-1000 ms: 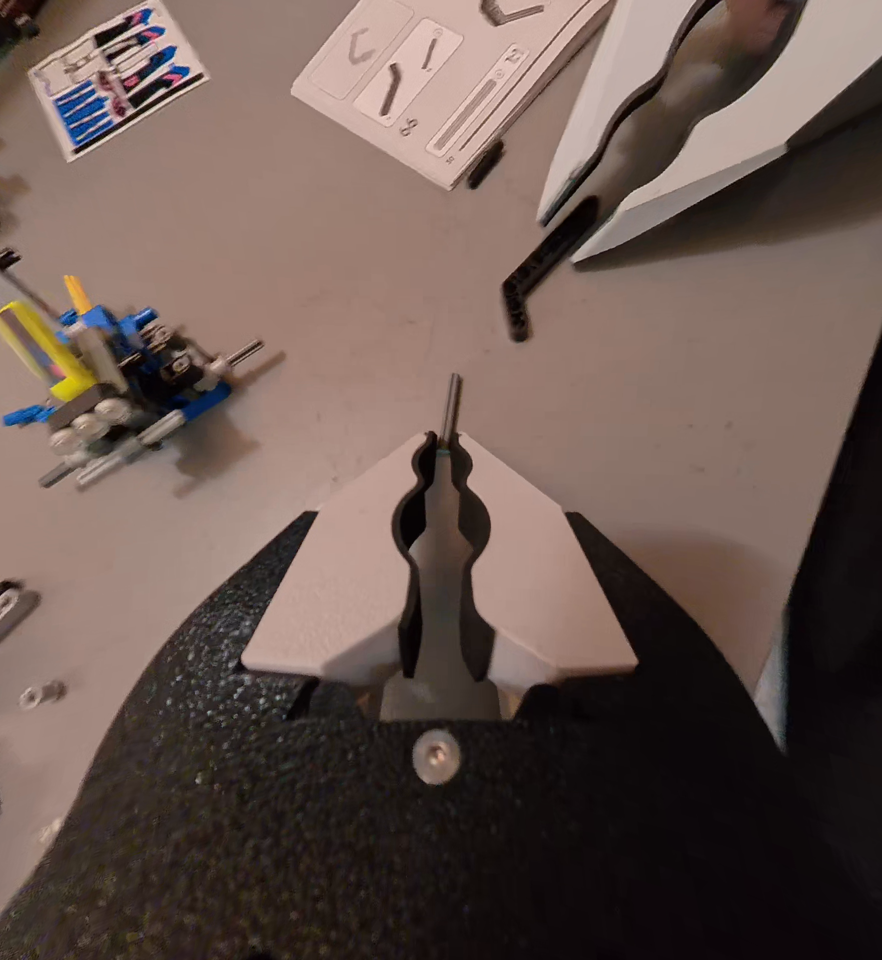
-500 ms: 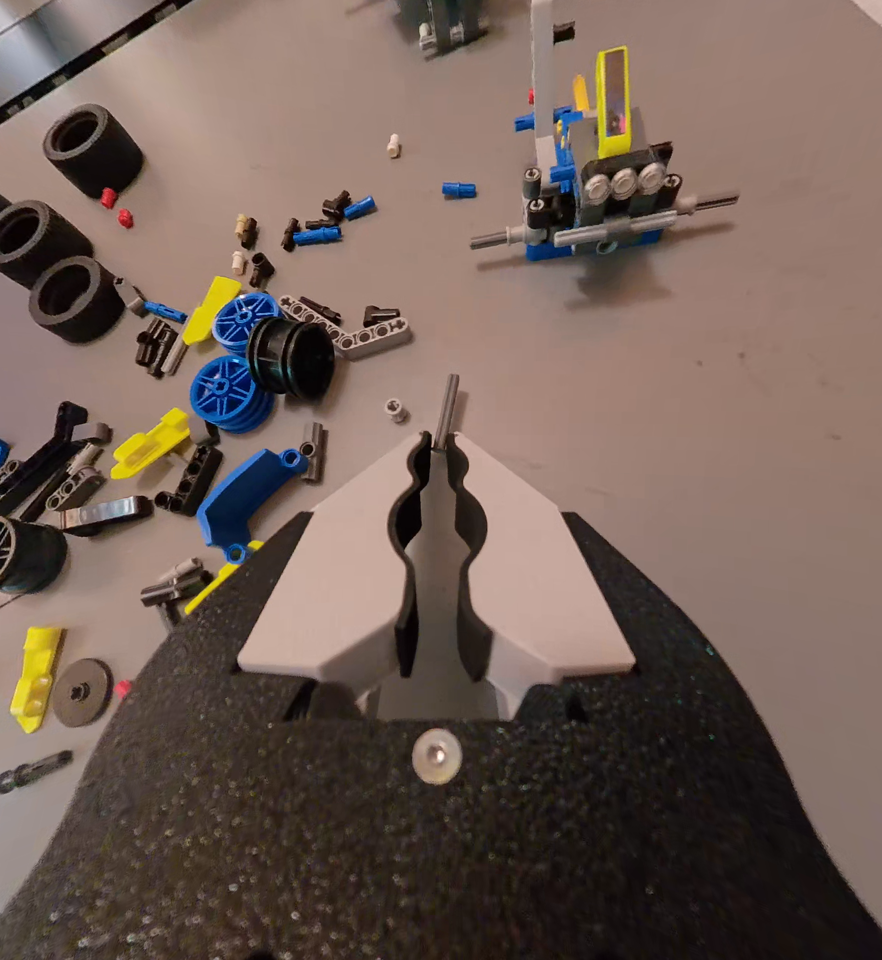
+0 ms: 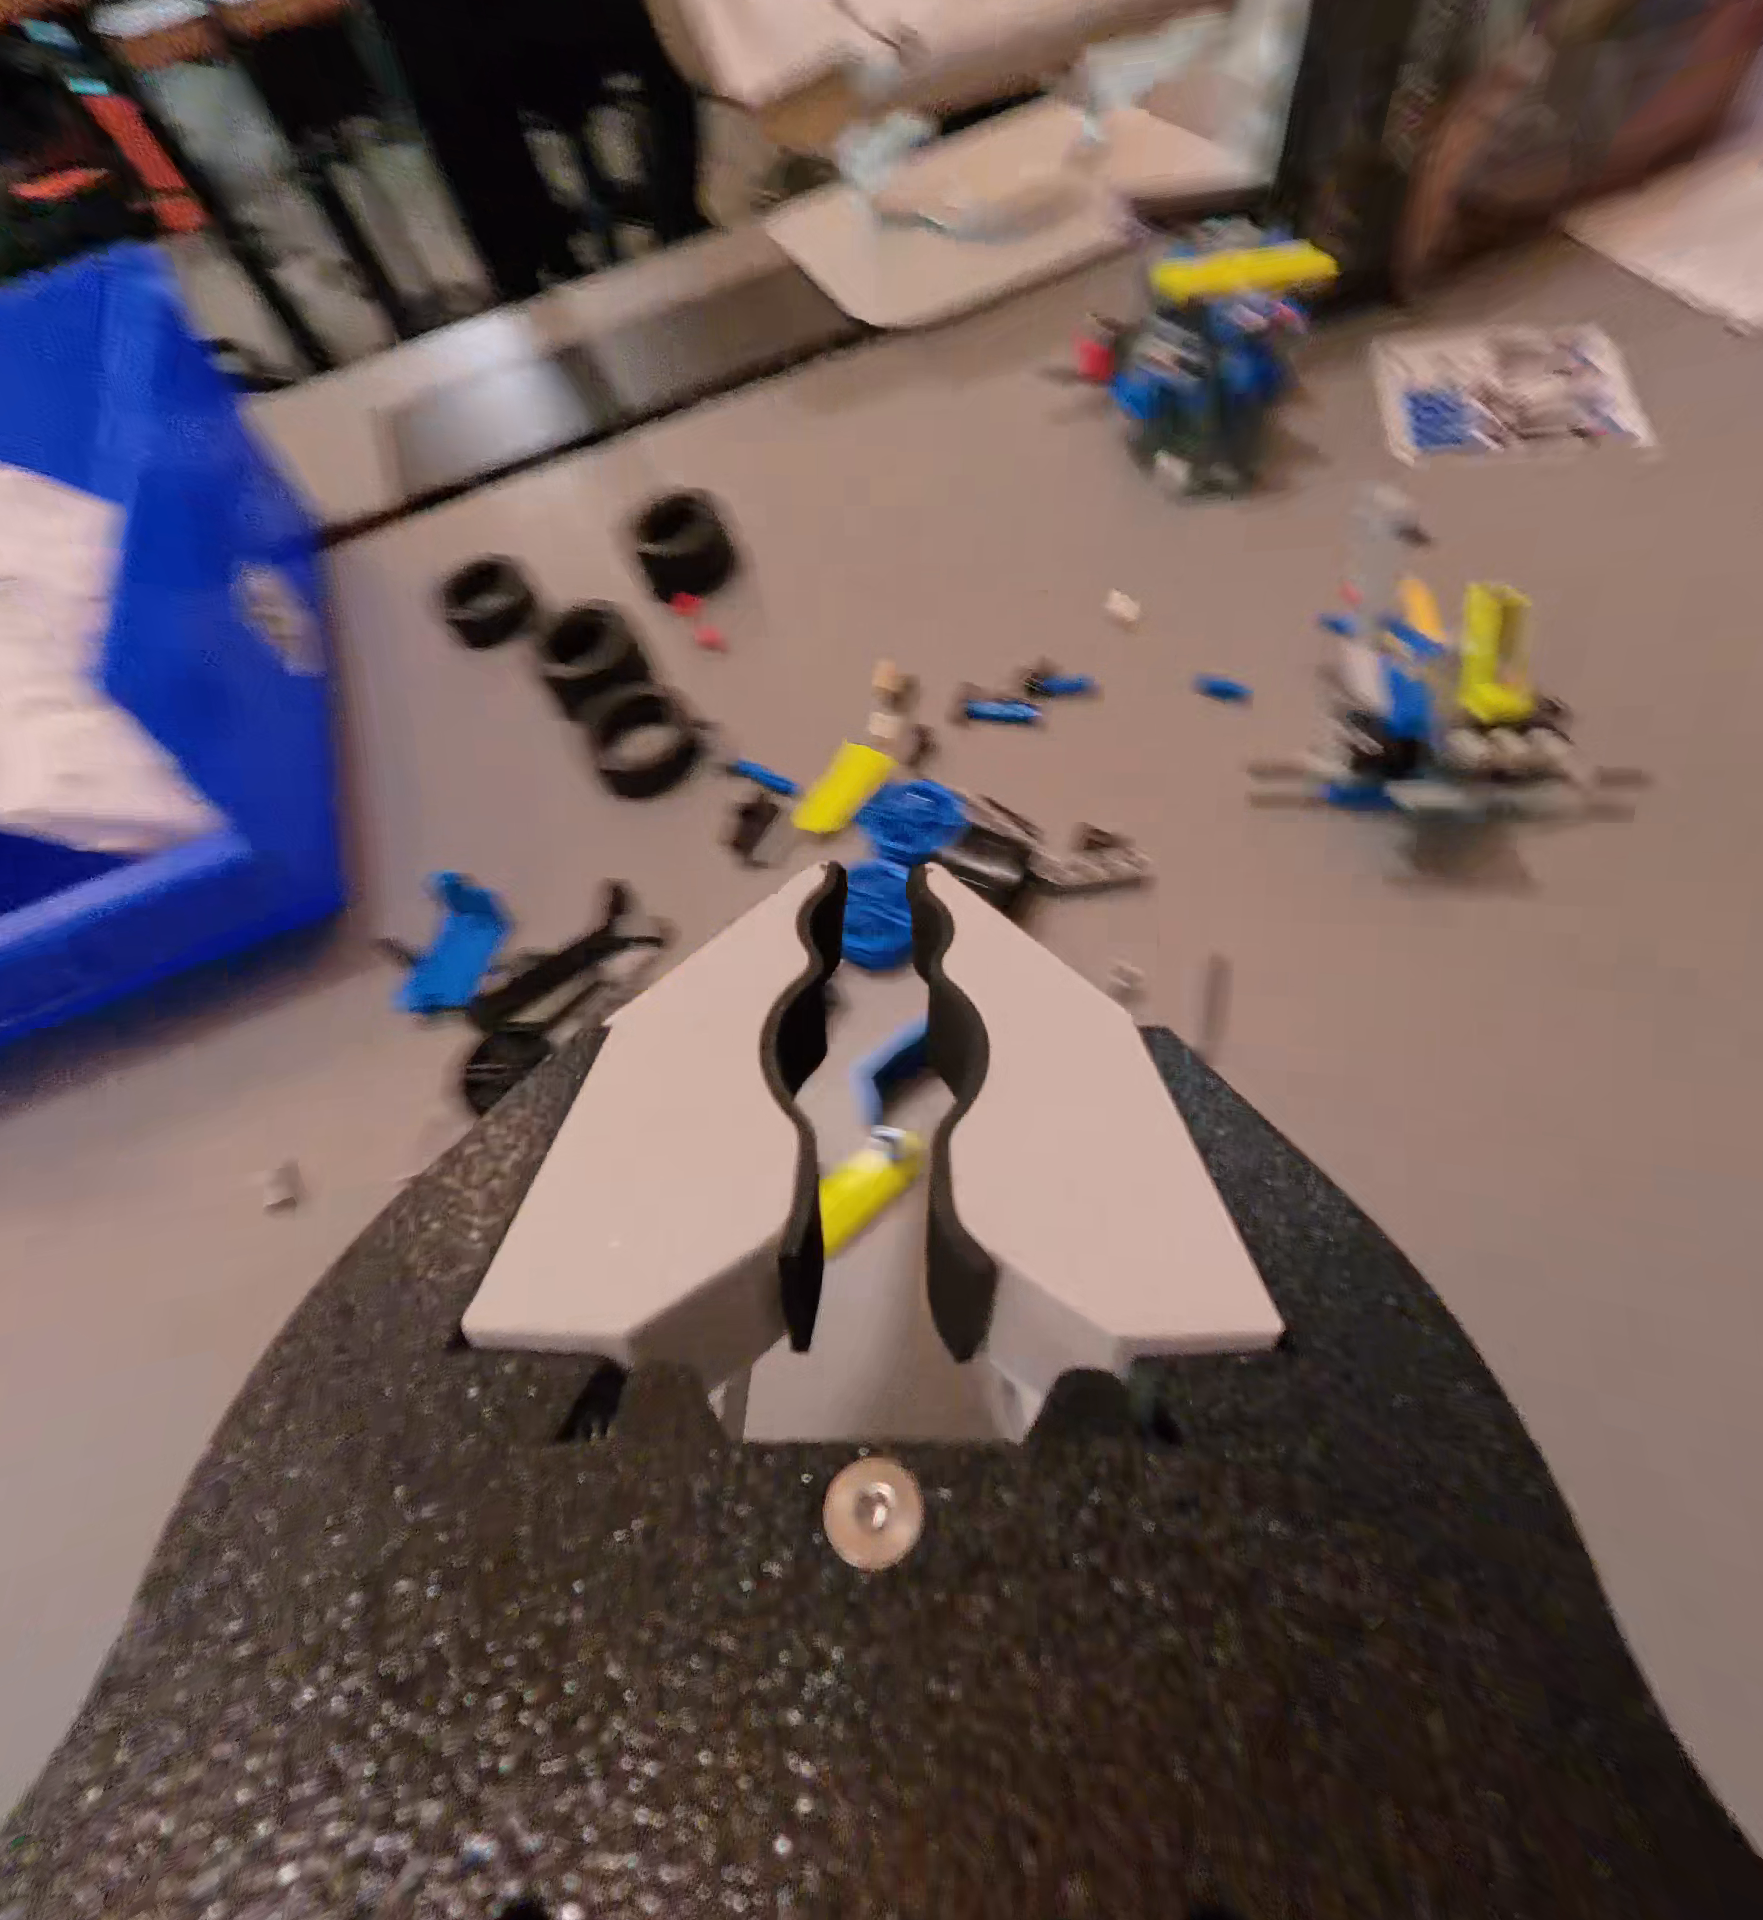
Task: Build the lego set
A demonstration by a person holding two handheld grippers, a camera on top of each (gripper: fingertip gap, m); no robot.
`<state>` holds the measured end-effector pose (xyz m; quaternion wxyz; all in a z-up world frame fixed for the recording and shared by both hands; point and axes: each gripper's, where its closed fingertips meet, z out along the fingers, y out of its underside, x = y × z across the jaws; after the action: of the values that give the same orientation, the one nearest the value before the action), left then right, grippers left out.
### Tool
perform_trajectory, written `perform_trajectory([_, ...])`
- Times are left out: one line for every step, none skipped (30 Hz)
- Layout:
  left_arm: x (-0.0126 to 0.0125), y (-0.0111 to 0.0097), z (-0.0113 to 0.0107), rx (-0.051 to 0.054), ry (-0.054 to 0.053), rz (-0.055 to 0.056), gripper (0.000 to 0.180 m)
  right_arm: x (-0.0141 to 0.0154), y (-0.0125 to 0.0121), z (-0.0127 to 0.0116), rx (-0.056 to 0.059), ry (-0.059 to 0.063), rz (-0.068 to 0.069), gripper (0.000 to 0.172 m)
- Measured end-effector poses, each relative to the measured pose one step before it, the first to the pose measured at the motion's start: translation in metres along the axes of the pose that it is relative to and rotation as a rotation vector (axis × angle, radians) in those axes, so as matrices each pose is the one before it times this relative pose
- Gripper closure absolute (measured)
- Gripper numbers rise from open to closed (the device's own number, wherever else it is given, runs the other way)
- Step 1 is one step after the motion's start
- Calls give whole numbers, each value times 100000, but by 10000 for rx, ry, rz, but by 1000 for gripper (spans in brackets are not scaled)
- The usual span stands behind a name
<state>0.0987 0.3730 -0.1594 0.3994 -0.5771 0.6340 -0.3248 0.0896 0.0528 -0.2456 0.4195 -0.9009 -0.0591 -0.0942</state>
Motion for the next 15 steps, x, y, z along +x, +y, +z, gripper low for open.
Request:
perform_trajectory([-2181, -766, -359, 116, -568, -543, 170, 5, 8, 20, -6, -27, 36, 156])
perform_trajectory([-1977, -683, -195, 88, -488, -554, 169, 20, 0, 17, -3, -25, 50, 156])
perform_trajectory([-1752, -608, -56, 136, -469, -479, 168, 21, 6, 16, -6, -29, 56, 156])
perform_trajectory([-1532, -498, 42, 196, -464, -351, 167, 7, 10, 21, -6, -36, 45, 156])
perform_trajectory([-1313, -333, 98, 207, -440, -275, 168, -1, 3, -4, -2, -19, 22, 156])
perform_trajectory([-1096, -177, 76, 189, -405, -299, 168, 2, 6, 5, 0, 6, -8, 156])
perform_trajectory([-720, -44, 40, 190, -267, -244, 168, -1, -6, 3, 4, 23, -25, 156])
perform_trajectory([-356, 122, -30, 176, -99, -103, 169, 12, 0, 0, 0, 9, 1, 156])
perform_trajectory([-283, 238, -91, 116, -59, -42, 169, 11, 0, -4, -2, -8, 13, 156])
perform_trajectory([-391, 332, -148, 49, -88, -31, 170, -6, -5, 7, -1, -4, 1, 156])
perform_trajectory([-514, 370, -161, 0, -114, -3, 170, -15, 5, 6, 1, -5, -5, 156])
perform_trajectory([-645, 372, -148, -48, -124, -2, 171, -6, -3, 0, 1, -1, -8, 156])
perform_trajectory([-706, 336, -122, -84, -111, -67, 171, -4, -9, -1, 3, 12, -13, 156])
perform_trajectory([-671, 283, -111, -78, -64, -160, 171, -19, 2, 5, 1, -5, -12, 156])
perform_trajectory([-513, 246, -99, -58, 15, -207, 170, -16, 6, 1, -2, -22, 7, 157])
